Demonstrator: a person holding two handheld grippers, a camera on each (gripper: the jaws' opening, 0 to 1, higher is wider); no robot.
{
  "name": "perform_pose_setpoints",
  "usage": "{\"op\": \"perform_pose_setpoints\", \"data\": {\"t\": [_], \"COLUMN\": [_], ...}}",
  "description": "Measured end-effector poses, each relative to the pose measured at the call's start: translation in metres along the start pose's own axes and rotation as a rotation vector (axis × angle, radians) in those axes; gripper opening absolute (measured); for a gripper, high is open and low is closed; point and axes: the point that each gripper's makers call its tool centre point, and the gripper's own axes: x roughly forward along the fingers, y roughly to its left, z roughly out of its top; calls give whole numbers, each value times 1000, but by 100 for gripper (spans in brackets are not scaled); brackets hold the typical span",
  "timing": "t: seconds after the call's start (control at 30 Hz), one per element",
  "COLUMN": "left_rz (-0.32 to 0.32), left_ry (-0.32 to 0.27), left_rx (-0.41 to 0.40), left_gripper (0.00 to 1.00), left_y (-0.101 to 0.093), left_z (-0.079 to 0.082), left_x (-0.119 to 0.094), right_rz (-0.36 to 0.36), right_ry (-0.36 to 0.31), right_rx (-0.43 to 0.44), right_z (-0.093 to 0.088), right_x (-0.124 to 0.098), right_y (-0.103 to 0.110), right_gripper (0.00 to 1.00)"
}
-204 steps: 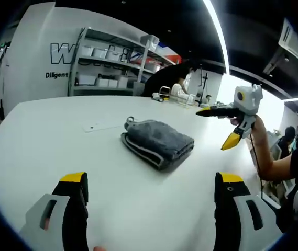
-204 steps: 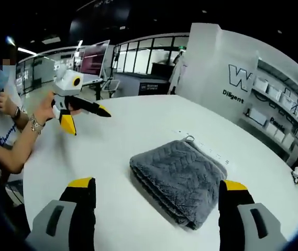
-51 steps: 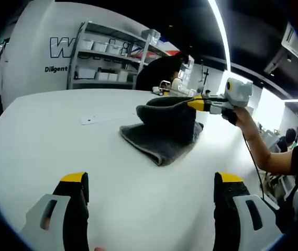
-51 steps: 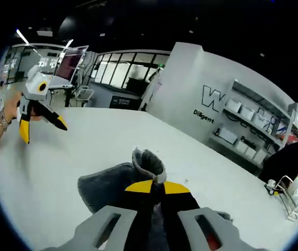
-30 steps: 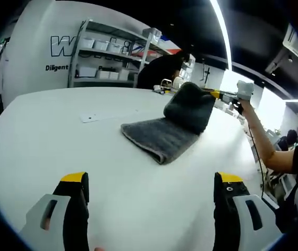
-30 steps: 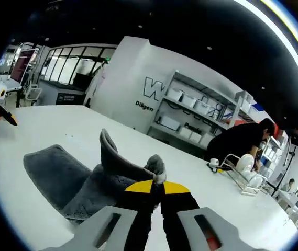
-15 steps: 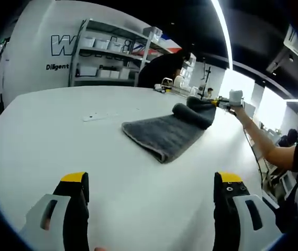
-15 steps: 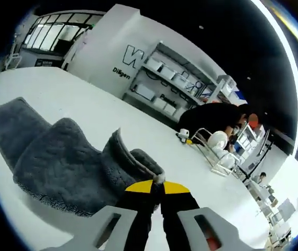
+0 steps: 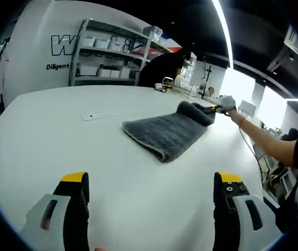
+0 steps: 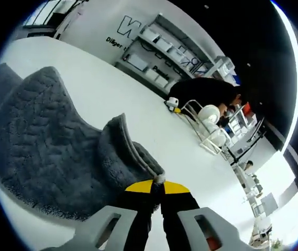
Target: Open the folded towel by lifting each exposed corner and separating the folded layers until the towel lies flat within the target outline without major curled edges
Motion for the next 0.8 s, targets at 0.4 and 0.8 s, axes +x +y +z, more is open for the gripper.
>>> {"op": "perform_pose_setpoints", "data": {"t": [0.4,0.8], "left_rz": [7,12], "left_ry": [15,9], "left_rx": [-1,-5], "left_gripper": [97,97], "left_y": [2,-1], "left_z": [-3,-1], "left_x": [3,4], "right_rz": [-105,-149], "right_ry": [164,194], "right_rx": [-110,-135], "right_z": [-44,-56], "right_x": [27,33], "right_y": [-45,-81], "right_gripper": [1,2]}}
